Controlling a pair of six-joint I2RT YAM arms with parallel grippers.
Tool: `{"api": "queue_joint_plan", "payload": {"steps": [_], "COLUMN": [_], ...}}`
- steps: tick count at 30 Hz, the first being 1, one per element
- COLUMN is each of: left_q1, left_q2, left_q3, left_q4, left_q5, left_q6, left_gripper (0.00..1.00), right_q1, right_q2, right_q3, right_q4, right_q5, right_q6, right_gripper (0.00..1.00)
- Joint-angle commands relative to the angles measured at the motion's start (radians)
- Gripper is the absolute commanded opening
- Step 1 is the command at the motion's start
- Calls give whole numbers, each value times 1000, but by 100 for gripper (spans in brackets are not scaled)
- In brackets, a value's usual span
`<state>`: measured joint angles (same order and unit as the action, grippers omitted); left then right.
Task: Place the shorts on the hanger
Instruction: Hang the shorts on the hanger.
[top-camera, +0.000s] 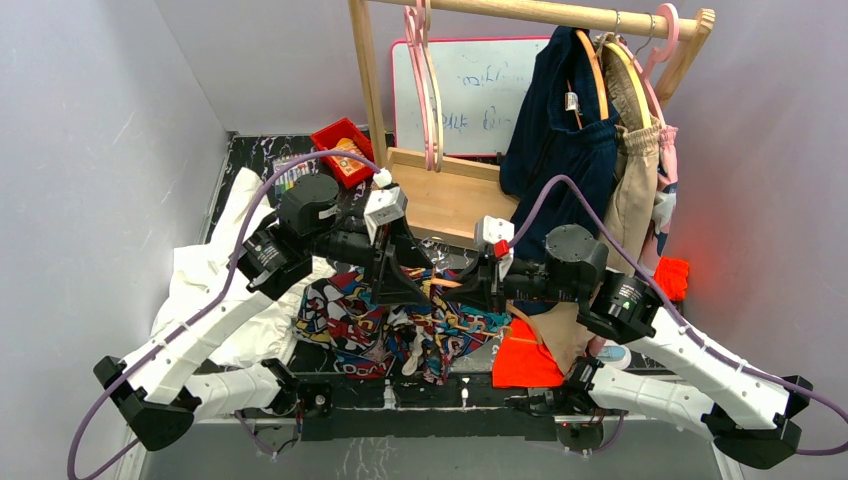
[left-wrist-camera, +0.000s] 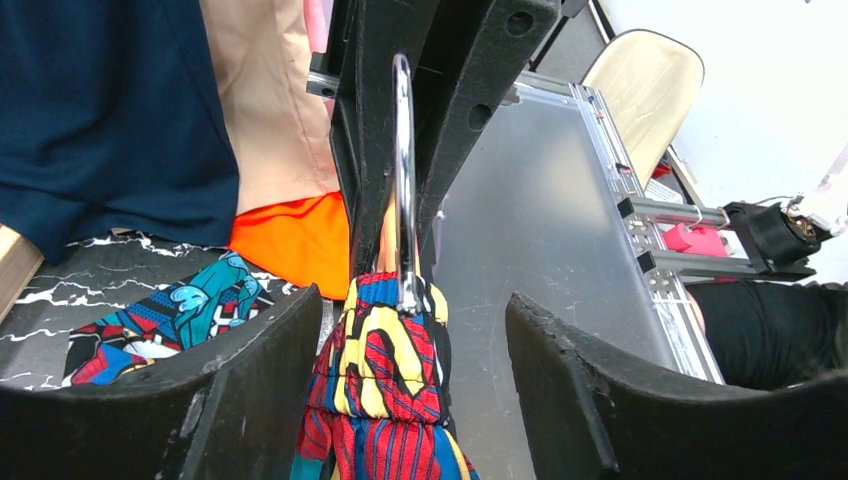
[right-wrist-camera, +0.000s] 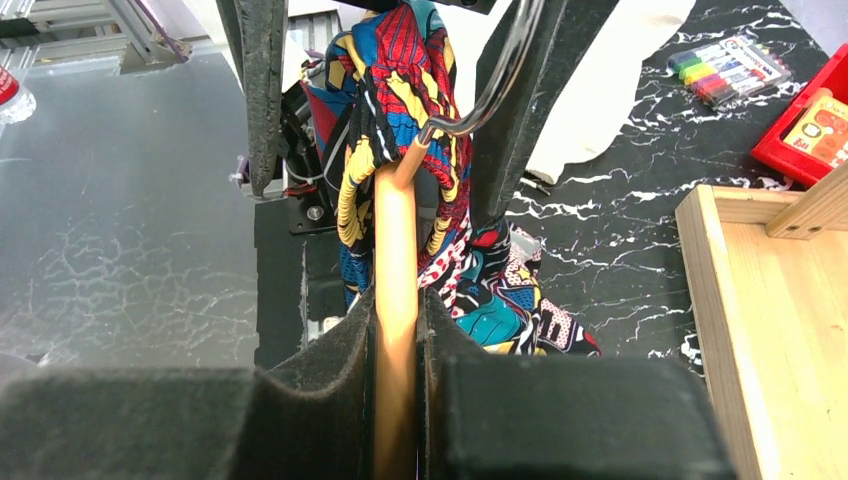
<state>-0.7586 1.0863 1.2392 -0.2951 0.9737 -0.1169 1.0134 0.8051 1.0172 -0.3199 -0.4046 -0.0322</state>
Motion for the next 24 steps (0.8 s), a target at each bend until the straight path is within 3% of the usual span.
{"api": "queue_joint_plan", "payload": {"steps": [1,2,5,11,19,24], "left_q1": [2,3,2,2,2,3], "left_q2": [21,23,12,-31,8,32], "left_q3": [31,30,25,14,26,32], "left_q4": [-26,-33,-42,-59,-101,-101], "left_q5": [37,29,-40,-145,-91,-26], "left_q6": [18,24,52,116,133,124], "left_gripper": [62,64,87,95,90,67], "right_q1": [0,1,0,0,0,0], "right_q2": [-19,-18,-20,-30,-22,-18], "right_q3": [63,63,63,60,72,72], "right_q4": [125,125,129,133,139,144], "right_q5": [-26,-26,-29,-32,-43,-40], "right_q6": [-15,-16,-17,-15,-13,-14], "right_gripper": [0,0,0,0,0,0]}}
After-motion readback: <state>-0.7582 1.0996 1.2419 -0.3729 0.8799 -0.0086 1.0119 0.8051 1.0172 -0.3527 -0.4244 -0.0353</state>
